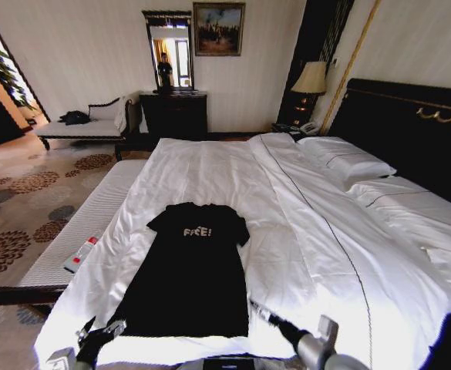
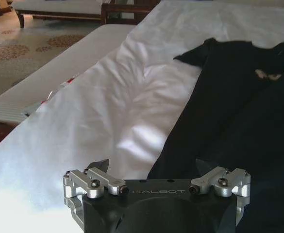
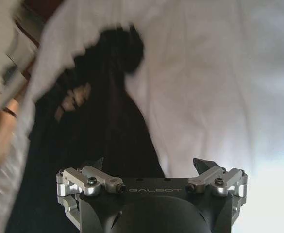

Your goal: Fold the clothes on the bed.

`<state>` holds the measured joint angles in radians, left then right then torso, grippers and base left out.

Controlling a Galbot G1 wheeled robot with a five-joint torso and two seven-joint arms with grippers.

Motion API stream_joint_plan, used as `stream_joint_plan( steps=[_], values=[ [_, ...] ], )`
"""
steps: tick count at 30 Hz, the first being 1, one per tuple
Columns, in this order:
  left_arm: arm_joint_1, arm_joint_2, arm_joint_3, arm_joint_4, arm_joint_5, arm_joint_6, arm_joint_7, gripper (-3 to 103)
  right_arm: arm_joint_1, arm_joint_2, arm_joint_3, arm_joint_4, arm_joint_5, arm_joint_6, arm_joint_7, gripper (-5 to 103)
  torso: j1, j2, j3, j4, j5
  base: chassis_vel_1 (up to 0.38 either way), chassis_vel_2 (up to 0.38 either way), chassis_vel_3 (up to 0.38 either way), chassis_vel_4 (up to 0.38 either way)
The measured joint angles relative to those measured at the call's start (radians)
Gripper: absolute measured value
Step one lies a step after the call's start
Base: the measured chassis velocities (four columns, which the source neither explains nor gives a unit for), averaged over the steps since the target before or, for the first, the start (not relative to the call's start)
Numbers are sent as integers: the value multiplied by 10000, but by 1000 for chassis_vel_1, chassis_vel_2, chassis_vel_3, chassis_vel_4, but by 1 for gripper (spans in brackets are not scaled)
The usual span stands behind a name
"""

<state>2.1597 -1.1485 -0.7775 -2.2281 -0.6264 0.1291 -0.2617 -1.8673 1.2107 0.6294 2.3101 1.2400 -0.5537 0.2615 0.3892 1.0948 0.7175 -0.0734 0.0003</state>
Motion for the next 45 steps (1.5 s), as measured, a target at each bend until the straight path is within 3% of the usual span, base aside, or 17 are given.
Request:
stream_joint_plan(
  steps=[4, 7, 12, 15, 23, 25, 32, 45],
  values=[
    [-267, -66, -4, -68, -290, 168, -103, 100, 1346, -663, 516, -145, 1489, 4, 384, 100, 0, 0, 0, 1, 0, 0, 0, 0, 0],
    [-420, -95, 8, -54, -293, 209, -111, 100, 2090, -997, 616, -452, 2016, 83, 458, 100, 0, -1, 1, 2, -2, 0, 0, 0, 0],
    [-651, -77, -1, -55, -290, 288, -126, 100, 3539, -1406, 331, -1649, 2486, 1152, -179, 100, 0, -1, 1, 1, 0, 0, 0, 0, 0],
    [-749, -48, -24, -50, -262, 341, -163, 100, 4259, -1418, 79, -2204, 2763, 1355, -204, 100, 0, -1, 1, -1, -2, 0, 0, 0, 0],
    [-1063, -64, 15, -114, 25, 424, -255, 103, 6334, -1258, -1016, -4101, 2902, 1231, -30, 100, 0, -1, 1, 0, -2, 0, 0, 0, 0],
    [-1137, -87, 19, -120, 34, 452, -283, 97, 6941, -1128, -1332, -4626, 2903, 1162, -11, 100, 1, -1, 1, 1, -2, 0, 0, 0, 0],
    [-1144, -163, -109, -136, 78, 491, -354, 100, 8233, -526, -2072, -5983, 2816, 929, -7, 100, 1, -2, 1, 1, -4, 0, 0, 0, 0],
    [-1044, -263, -305, -436, 98, 567, -515, 100, 8481, 141, -2280, -7081, 2408, 794, -257, 100, 1, -1, 0, -1, -3, 0, 0, 0, 0]
  ],
)
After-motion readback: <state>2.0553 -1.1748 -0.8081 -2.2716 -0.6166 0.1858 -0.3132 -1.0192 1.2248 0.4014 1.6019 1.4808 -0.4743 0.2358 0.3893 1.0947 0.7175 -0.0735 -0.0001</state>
